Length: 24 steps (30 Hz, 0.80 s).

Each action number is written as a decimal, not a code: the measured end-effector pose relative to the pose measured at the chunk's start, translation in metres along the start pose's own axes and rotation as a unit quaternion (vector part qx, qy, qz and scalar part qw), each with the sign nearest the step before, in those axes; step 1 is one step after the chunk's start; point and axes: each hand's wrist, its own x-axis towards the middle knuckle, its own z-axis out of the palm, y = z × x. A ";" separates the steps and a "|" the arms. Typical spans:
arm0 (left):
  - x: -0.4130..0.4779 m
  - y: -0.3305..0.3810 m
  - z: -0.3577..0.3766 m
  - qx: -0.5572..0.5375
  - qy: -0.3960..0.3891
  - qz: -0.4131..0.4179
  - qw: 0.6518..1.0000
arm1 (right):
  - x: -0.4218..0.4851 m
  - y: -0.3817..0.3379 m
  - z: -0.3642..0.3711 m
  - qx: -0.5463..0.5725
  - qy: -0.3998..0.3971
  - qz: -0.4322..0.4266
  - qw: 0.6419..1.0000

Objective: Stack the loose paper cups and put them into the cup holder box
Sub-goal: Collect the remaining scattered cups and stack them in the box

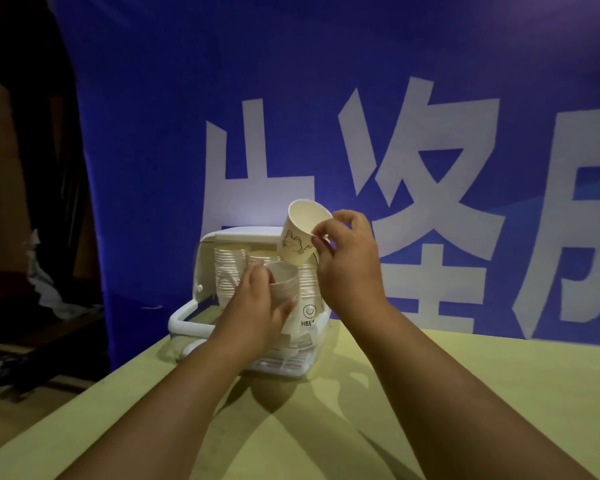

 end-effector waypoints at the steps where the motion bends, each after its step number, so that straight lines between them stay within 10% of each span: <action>1: 0.000 -0.001 0.001 -0.037 0.015 -0.005 0.999 | -0.001 0.001 0.001 -0.007 -0.015 0.001 1.000; 24: 0.009 -0.026 0.017 -0.053 -0.003 -0.025 0.998 | -0.023 0.024 0.039 -0.069 -0.256 0.026 0.964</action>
